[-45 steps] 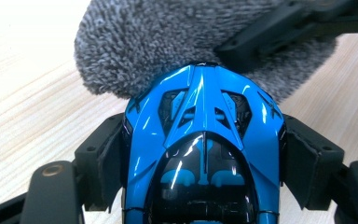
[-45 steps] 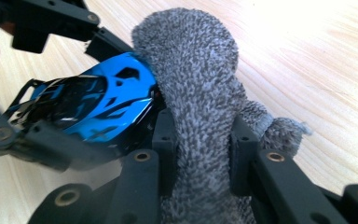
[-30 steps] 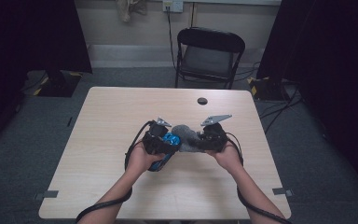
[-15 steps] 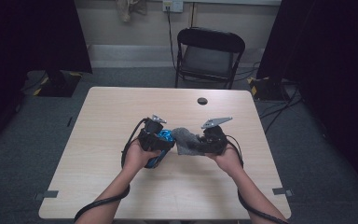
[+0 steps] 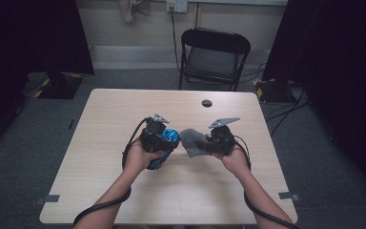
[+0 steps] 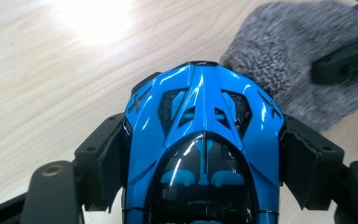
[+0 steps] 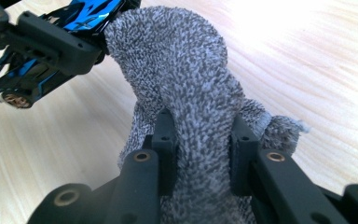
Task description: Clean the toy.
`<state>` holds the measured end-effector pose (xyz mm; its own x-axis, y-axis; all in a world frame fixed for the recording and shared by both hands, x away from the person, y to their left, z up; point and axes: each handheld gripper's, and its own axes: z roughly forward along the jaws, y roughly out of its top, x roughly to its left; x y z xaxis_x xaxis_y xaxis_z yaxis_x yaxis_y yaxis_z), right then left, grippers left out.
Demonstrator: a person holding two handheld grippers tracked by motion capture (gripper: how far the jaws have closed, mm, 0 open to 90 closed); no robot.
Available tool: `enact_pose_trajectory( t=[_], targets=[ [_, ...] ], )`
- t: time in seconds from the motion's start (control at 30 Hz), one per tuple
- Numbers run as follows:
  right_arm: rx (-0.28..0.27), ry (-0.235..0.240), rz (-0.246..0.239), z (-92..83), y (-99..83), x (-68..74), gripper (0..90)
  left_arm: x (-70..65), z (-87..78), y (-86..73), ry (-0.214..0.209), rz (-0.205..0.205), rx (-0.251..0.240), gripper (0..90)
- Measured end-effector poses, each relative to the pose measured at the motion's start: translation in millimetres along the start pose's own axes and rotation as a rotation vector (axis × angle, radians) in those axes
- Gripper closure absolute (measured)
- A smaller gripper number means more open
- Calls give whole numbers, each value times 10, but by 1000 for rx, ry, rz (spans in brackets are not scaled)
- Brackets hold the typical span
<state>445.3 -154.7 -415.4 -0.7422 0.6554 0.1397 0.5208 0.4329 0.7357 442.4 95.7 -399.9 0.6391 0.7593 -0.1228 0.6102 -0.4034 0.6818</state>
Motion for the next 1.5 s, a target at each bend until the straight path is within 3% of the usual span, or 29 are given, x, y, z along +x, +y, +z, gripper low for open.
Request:
enact_pose_trajectory(
  t=[0.17, 0.6, 0.67, 1.0, 1.5],
  targets=[
    [0, 14, 12, 49, 24, 32, 705, -18, 3, 21, -4, -1, -8, 246],
    [16, -15, 26, 117, 53, 22, 703, -68, -39, 67, -15, 23, -18, 246],
    [9, 14, 25, 130, 60, 40, 704, -68, -38, 81, -14, 19, -22, 246],
    [42, 66, -23, 265, 42, 219, 704, -113, -18, 128, -26, 25, -33, 246],
    [56, 114, -29, 411, -43, 360, 703, -133, 2, 191, -24, 13, -46, 246]
  ],
)
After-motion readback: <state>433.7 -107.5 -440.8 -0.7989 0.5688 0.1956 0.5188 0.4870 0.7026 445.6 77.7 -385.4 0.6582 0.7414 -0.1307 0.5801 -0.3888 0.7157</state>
